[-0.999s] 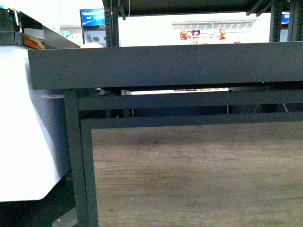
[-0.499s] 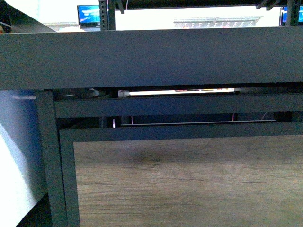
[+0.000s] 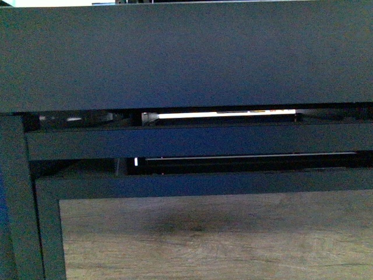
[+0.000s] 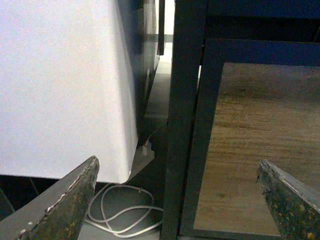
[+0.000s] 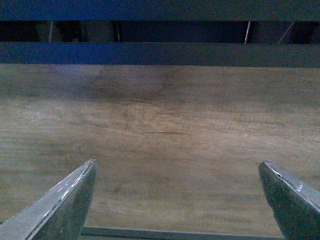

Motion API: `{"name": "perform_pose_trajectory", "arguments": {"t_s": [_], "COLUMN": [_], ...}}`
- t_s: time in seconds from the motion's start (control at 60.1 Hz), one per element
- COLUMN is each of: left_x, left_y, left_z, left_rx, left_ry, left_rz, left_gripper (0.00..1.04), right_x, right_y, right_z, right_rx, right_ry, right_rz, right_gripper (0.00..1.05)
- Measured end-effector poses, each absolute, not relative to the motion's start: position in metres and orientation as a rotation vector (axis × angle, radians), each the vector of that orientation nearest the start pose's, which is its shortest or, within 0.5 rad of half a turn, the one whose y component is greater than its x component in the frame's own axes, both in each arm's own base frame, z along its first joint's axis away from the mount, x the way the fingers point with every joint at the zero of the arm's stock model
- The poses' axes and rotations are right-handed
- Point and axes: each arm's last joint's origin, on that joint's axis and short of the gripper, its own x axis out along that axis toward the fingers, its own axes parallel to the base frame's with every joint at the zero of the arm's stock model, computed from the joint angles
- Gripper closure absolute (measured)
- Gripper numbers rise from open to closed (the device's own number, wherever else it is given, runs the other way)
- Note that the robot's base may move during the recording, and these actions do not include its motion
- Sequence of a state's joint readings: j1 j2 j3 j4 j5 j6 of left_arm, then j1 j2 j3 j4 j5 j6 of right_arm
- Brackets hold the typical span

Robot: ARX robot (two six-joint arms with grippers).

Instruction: Pick lemon from shelf

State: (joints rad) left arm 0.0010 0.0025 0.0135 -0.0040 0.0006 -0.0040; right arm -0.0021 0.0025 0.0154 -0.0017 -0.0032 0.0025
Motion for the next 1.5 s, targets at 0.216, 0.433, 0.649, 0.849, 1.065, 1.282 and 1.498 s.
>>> {"name": "perform_pose_trajectory", "arguments": {"t_s": [0.216, 0.433, 0.649, 0.849, 1.065, 1.282, 1.498], "left_x": [0.0970, 0.0970, 0.0970, 0.0970, 0.0970, 0.0970, 0.0970], "left_y": [0.0001, 0.0001, 0.0001, 0.0001, 0.0001, 0.0001, 0.0001], "left_z": [0.1675, 0.1675, 0.1675, 0.1675, 0.1675, 0.1675, 0.1675], "left_rx": [-0.004, -0.004, -0.004, -0.004, -0.004, -0.004, -0.004], "left_ry": [-0.007, -0.007, -0.007, -0.007, -0.007, -0.007, -0.007], "left_rz": [0.001, 0.001, 0.001, 0.001, 0.001, 0.001, 0.001], "left_gripper": [0.08, 0.08, 0.08, 0.08, 0.08, 0.08, 0.08], "right_x": [0.0969, 0.0969, 0.0969, 0.0969, 0.0969, 0.0969, 0.0969], "right_y": [-0.0001, -0.0001, -0.0001, -0.0001, -0.0001, -0.0001, -0.0001], "right_z": [0.1684, 0.1684, 0.1684, 0.1684, 0.1684, 0.1684, 0.1684], "right_rx": [0.002, 0.002, 0.002, 0.002, 0.003, 0.002, 0.002], "right_ry": [-0.011, -0.011, -0.011, -0.011, -0.011, -0.011, -0.011], "right_rz": [0.001, 0.001, 0.001, 0.002, 0.001, 0.002, 0.001], "right_gripper": [0.07, 0.07, 0.07, 0.07, 0.07, 0.07, 0.07]}}
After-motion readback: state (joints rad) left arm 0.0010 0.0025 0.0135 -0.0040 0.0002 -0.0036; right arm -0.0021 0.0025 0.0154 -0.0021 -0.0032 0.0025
